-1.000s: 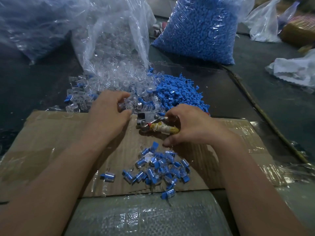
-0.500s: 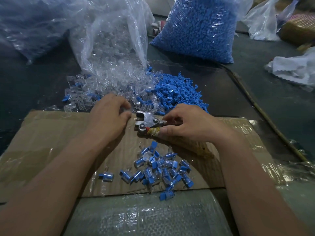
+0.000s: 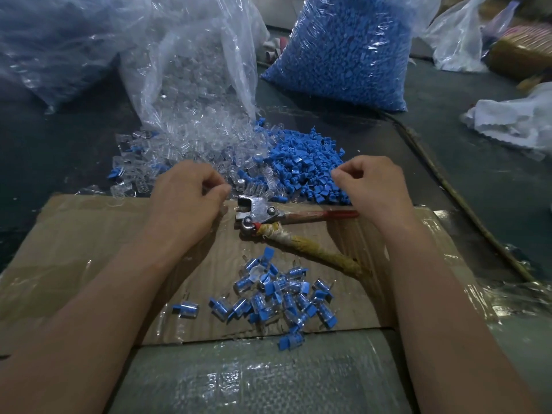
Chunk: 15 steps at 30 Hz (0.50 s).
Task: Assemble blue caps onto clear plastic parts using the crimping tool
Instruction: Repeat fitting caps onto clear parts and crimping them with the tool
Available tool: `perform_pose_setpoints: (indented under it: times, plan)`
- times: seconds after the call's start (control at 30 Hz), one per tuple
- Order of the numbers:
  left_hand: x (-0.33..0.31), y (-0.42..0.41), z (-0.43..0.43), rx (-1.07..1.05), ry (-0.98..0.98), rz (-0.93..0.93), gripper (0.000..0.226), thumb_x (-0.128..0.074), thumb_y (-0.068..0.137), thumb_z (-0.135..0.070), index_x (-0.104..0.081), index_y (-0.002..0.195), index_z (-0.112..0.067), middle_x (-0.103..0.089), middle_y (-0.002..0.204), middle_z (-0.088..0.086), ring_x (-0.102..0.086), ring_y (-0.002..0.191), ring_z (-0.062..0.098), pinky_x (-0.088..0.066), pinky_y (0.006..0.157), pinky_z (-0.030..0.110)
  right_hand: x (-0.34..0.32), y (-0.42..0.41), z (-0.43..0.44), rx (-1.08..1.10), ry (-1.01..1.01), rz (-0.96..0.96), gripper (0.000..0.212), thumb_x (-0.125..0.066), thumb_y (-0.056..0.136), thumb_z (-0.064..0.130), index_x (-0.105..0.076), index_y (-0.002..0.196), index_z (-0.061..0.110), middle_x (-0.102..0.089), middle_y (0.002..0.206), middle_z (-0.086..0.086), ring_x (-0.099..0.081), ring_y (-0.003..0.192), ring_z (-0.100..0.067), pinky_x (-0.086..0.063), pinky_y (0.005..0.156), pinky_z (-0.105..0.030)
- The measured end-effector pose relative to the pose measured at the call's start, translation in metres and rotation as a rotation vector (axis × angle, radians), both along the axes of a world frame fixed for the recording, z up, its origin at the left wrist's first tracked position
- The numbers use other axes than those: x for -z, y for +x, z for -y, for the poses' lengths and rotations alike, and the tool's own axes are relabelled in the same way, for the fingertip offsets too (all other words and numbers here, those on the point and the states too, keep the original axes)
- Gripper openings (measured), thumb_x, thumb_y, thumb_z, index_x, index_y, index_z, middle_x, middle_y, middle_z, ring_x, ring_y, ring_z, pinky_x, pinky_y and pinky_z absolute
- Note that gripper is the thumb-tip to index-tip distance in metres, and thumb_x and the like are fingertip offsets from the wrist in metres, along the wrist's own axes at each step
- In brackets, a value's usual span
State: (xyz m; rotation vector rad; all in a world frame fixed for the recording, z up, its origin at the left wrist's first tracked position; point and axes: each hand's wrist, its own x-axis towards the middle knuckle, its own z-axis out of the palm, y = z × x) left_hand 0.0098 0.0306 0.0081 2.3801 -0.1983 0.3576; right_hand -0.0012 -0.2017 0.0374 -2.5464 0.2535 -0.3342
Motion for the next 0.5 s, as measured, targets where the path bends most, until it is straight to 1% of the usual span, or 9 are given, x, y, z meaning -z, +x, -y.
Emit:
perform_pose_setpoints:
  times: [0.07,0.1,0.17,0.27,0.33,0.4,0.5]
  plan:
    - [-0.002,-0.001,0.001,0.010,-0.072,-0.031,0.014,-0.058,0.088,-0.023,-0.056,0.074,-0.022,-0.051,0.073,-0.010,-0.046,0.069,0.001,-0.034,0.065,0.024,0.002,0.001,0.001,0.008,-0.023,-0.019,0.014,-0.059,0.087,0.026,-0.058,0.073,0.028,-0.051,0.067,0.019,-0.050,0.066,0.000,-0.039,0.068,-0.024]
    - [-0.003,-0.002,0.001,0.018,-0.112,-0.053,0.015,-0.057,0.089,-0.022,-0.055,0.074,-0.023,-0.052,0.074,-0.010,-0.046,0.069,0.001,-0.034,0.061,0.023,0.003,0.002,0.002,-0.004,-0.034,-0.040,0.011,-0.060,0.087,0.025,-0.060,0.077,0.028,-0.052,0.068,0.018,-0.050,0.067,0.000,-0.039,0.069,-0.024]
    - [-0.005,-0.005,0.003,0.040,-0.179,-0.090,0.017,-0.056,0.089,-0.022,-0.053,0.072,-0.026,-0.054,0.076,-0.007,-0.048,0.070,0.003,-0.037,0.061,0.022,0.005,0.003,0.000,-0.035,-0.052,-0.084,0.005,-0.063,0.085,0.025,-0.068,0.084,0.024,-0.057,0.074,0.013,-0.053,0.072,-0.004,-0.042,0.071,-0.026]
    - [-0.009,-0.008,0.004,0.059,-0.300,-0.127,0.015,-0.059,0.086,-0.020,-0.057,0.072,-0.024,-0.057,0.074,-0.003,-0.051,0.066,0.007,-0.043,0.063,0.024,0.009,0.004,-0.008,-0.064,-0.111,-0.147,0.010,-0.066,0.083,0.029,-0.070,0.088,0.022,-0.060,0.080,0.008,-0.054,0.078,-0.009,-0.043,0.071,-0.027]
    - [-0.012,-0.010,0.004,0.082,-0.401,-0.178,0.011,-0.061,0.085,-0.017,-0.060,0.074,-0.019,-0.057,0.068,-0.002,-0.051,0.057,0.001,-0.044,0.056,0.017,0.011,0.004,-0.014,-0.081,-0.183,-0.190,0.013,-0.066,0.082,0.031,-0.070,0.091,0.022,-0.061,0.085,0.006,-0.053,0.080,-0.010,-0.043,0.072,-0.027]
    - [-0.014,-0.011,0.005,0.105,-0.457,-0.223,0.011,-0.060,0.085,-0.014,-0.060,0.074,-0.016,-0.055,0.063,-0.001,-0.048,0.044,-0.004,-0.040,0.045,0.008,0.013,0.005,-0.017,-0.093,-0.210,-0.191,0.014,-0.066,0.082,0.029,-0.071,0.093,0.021,-0.065,0.092,0.004,-0.051,0.081,-0.010,-0.043,0.074,-0.027]
    - [-0.016,-0.012,0.006,0.099,-0.549,-0.299,0.011,-0.057,0.088,-0.013,-0.059,0.077,-0.013,-0.055,0.061,0.001,-0.047,0.035,-0.003,-0.035,0.037,0.008,0.015,0.006,-0.019,-0.108,-0.215,-0.168,0.013,-0.064,0.085,0.024,-0.070,0.095,0.020,-0.067,0.098,0.001,-0.055,0.086,-0.013,-0.043,0.078,-0.028]
